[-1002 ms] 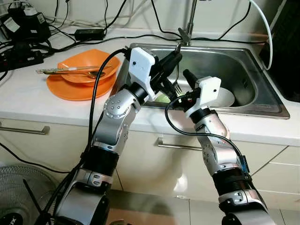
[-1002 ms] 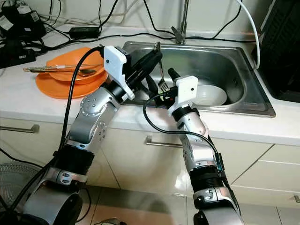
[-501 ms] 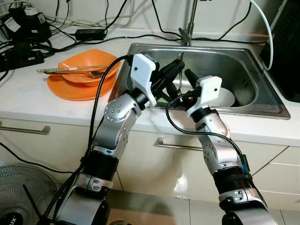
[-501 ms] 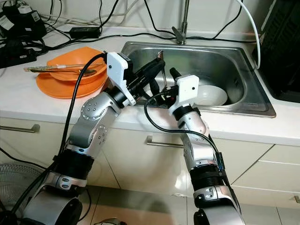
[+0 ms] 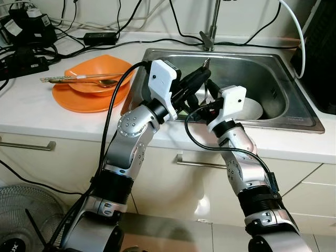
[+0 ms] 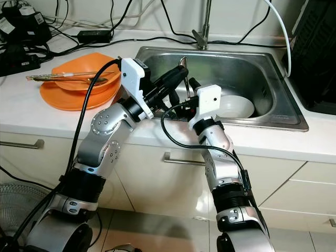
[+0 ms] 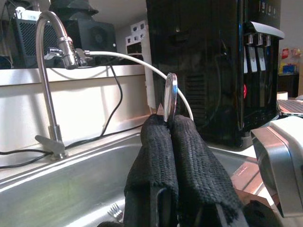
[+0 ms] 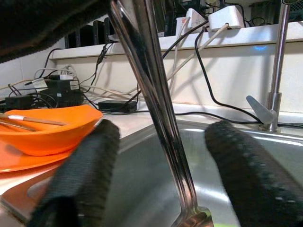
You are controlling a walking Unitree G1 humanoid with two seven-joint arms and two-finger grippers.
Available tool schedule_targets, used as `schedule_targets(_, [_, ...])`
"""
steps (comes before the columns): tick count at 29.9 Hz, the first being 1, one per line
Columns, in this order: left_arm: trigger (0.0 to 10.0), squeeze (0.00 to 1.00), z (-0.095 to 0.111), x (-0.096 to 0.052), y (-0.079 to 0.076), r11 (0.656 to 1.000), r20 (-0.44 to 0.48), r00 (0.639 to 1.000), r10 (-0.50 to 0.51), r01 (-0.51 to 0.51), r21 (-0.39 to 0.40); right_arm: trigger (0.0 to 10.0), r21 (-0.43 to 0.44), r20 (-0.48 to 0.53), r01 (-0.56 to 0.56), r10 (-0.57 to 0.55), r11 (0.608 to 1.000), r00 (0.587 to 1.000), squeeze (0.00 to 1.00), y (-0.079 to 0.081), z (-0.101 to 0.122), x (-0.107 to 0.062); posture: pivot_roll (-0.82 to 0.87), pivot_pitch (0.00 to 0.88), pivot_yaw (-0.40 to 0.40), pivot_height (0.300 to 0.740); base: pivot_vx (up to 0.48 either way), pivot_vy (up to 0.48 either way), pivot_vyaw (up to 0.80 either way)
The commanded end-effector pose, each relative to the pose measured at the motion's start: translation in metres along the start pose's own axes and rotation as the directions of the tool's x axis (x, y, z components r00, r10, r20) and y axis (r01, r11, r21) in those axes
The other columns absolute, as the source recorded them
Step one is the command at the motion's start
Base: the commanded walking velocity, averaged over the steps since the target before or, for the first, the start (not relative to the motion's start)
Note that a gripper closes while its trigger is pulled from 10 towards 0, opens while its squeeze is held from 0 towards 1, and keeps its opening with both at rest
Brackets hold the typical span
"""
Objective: Kitchen organization
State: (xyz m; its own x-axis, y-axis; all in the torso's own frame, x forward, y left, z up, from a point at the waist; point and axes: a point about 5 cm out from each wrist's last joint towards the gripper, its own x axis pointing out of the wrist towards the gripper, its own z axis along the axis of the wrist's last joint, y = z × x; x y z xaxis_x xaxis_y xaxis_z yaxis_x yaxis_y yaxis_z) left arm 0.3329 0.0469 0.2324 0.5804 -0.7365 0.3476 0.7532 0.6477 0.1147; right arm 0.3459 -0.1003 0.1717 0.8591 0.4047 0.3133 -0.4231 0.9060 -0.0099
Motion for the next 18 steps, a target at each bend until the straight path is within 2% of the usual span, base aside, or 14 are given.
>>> schedule_targets(1, [10.0, 0.00, 0.005, -0.001, 0.001, 1.000, 0.014, 1.000, 0.004, -0.004, 0.011, 0.0, -0.015, -0.009, -0.009, 0.008, 1.000, 1.000, 0.00, 0.000, 0.002, 0.005, 0.03, 0.000, 0.014, 0.740, 0.000, 0.000, 0.00])
schedule_targets(18, [10.0, 0.00, 0.013, -0.007, 0.011, 0.997, 0.021, 0.998, 0.055, -0.056, 0.055, 0.0, -0.006, -0.010, 0.012, -0.012, 1.000, 1.000, 0.00, -0.003, 0.001, 0.007, 0.05, 0.000, 0.011, 0.740, 0.000, 0.000, 0.00])
